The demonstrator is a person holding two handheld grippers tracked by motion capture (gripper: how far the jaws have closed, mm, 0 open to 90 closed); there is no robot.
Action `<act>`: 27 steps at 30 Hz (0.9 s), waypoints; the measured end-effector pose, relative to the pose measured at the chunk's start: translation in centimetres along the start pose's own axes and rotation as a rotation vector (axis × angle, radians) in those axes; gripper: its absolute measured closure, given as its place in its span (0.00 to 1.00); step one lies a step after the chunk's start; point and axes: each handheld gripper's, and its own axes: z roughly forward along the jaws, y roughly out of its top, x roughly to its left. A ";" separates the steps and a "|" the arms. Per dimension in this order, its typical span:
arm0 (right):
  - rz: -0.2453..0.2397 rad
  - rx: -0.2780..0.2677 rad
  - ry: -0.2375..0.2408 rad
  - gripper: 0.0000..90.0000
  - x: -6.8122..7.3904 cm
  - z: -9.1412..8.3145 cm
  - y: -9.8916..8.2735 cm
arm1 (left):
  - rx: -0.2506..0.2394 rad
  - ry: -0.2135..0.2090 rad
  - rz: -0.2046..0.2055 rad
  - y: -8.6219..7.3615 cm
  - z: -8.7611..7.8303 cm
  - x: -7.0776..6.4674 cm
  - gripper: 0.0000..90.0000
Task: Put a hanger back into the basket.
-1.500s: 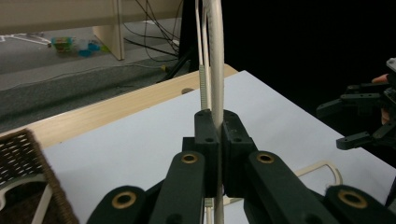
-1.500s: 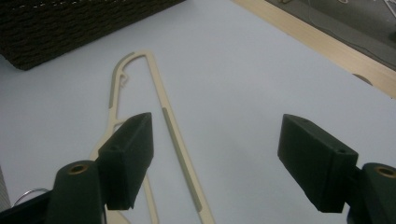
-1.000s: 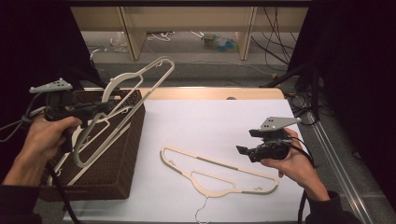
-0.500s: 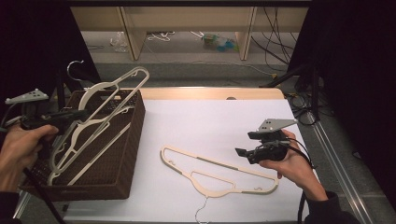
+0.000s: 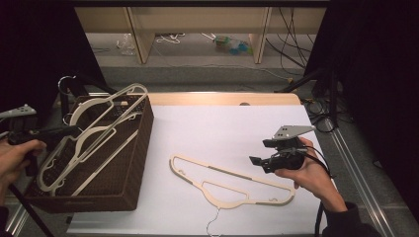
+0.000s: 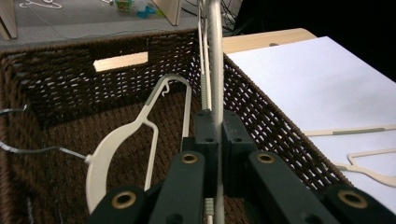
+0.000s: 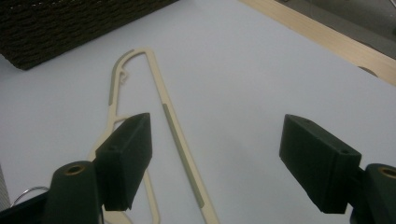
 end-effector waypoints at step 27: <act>0.008 0.008 0.001 0.29 0.0 0.2 -0.1 | 0.237 0.154 -0.084 -4.9 2.7 2.7 0.93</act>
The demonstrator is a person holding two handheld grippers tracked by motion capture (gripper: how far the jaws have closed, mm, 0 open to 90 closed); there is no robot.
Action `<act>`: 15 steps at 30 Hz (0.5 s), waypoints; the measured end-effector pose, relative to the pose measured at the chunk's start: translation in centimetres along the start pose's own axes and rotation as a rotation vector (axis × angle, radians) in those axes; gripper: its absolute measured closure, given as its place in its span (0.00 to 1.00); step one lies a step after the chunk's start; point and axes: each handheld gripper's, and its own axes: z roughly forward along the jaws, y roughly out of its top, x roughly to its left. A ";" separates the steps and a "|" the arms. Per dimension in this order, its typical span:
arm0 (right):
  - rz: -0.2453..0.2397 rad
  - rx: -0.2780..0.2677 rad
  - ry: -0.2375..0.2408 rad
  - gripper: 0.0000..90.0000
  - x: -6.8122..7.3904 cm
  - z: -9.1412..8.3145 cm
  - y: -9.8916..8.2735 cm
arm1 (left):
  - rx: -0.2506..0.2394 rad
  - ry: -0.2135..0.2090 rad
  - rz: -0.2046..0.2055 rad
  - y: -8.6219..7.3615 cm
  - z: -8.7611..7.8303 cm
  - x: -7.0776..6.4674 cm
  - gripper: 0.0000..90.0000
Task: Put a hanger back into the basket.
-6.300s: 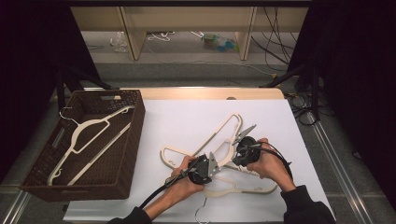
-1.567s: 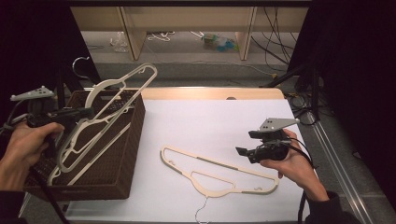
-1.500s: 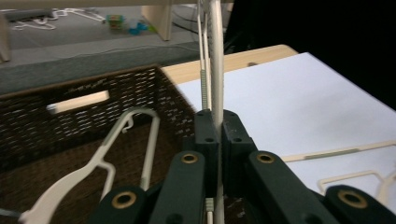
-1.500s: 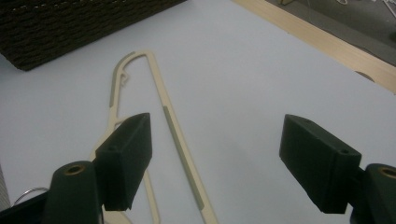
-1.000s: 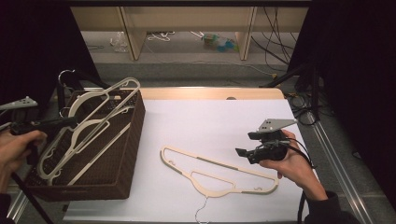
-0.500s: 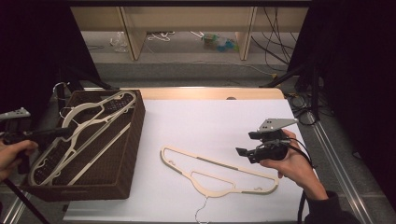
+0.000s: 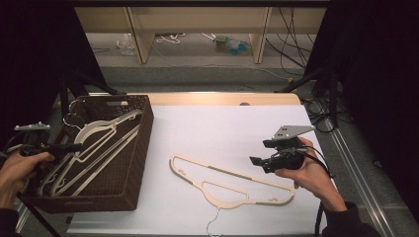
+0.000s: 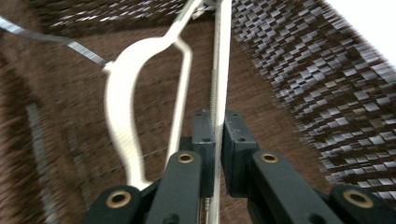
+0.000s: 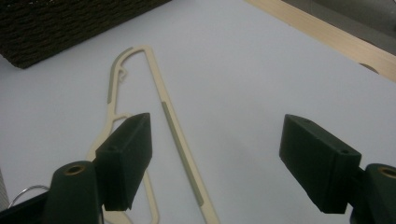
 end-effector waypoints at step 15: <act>-0.006 0.003 0.001 0.29 0.0 0.1 0.0 | -0.063 0.199 0.021 1.0 -1.0 -0.6 0.60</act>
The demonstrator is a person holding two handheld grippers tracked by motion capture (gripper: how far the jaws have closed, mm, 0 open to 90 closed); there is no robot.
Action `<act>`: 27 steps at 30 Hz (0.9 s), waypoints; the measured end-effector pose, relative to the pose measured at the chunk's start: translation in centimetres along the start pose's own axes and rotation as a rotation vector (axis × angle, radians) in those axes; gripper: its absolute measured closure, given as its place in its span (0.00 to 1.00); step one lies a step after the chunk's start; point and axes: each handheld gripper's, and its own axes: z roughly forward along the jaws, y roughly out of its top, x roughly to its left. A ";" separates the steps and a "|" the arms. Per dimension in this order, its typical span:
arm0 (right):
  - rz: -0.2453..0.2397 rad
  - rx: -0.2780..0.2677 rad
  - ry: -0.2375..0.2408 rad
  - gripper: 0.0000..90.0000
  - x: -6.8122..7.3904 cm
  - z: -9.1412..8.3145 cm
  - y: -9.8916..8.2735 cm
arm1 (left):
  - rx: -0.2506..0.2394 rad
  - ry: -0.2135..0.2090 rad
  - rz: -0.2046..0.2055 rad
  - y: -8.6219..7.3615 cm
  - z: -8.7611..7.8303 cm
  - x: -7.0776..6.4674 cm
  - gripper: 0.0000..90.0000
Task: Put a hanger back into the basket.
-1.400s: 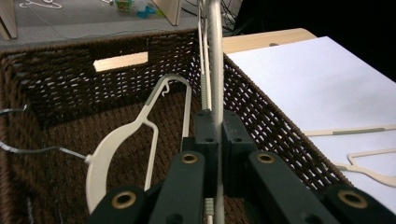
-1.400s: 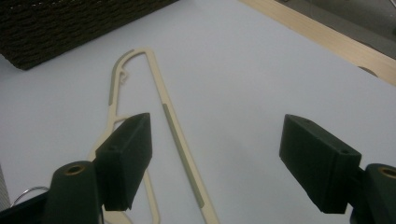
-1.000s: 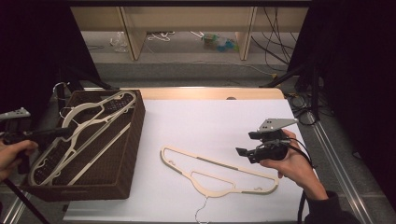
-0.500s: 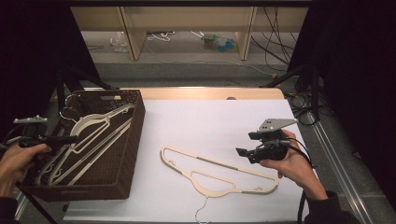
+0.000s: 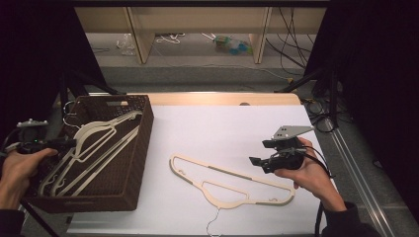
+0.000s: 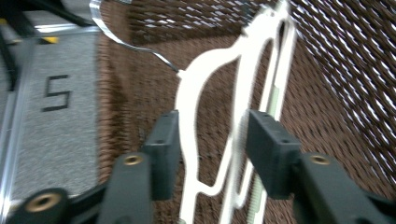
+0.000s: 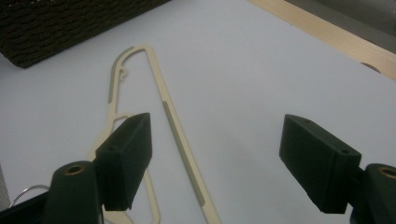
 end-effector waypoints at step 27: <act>-0.002 0.014 0.010 0.29 0.3 0.4 -0.1 | -0.094 -0.075 0.129 0.6 -6.2 -10.0 0.39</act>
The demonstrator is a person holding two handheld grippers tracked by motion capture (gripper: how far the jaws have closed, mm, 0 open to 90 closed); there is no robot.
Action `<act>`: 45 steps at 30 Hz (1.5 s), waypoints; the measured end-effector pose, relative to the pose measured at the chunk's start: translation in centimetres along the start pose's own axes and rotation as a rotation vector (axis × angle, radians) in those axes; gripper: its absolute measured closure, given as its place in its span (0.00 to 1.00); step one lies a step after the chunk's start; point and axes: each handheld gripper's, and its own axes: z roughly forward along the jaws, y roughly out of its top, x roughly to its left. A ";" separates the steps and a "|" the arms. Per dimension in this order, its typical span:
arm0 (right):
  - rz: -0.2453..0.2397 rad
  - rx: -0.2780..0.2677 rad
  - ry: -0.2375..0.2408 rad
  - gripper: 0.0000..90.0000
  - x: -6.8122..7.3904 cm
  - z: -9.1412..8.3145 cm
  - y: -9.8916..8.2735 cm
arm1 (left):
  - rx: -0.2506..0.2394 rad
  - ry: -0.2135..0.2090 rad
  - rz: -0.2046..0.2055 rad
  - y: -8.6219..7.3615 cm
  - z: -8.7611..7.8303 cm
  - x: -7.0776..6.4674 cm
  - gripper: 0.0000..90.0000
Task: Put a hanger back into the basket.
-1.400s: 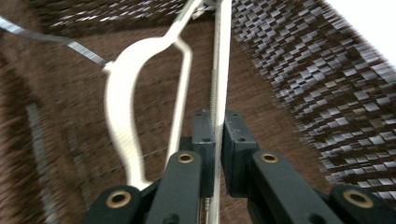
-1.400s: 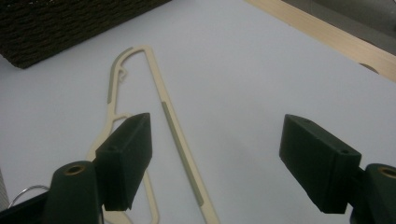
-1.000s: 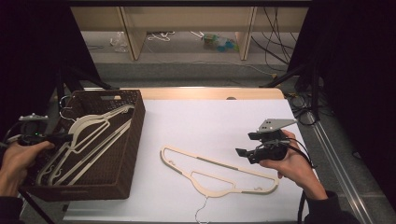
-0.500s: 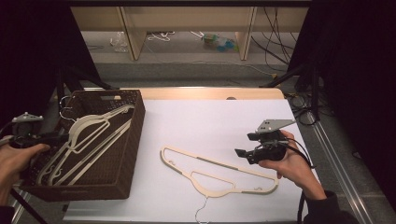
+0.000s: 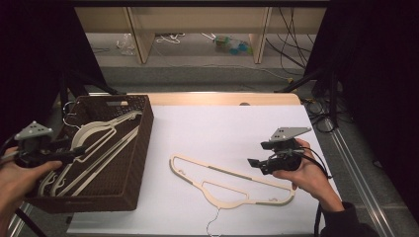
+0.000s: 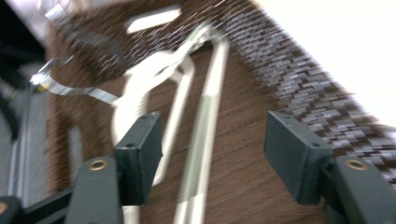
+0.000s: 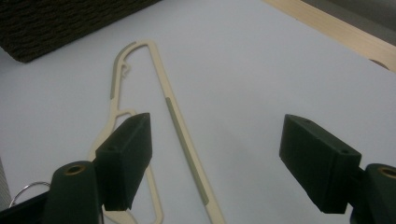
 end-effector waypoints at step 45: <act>-0.207 0.434 0.170 0.42 3.2 3.9 -7.0 | -0.130 -0.440 0.189 -6.1 7.9 -20.8 0.23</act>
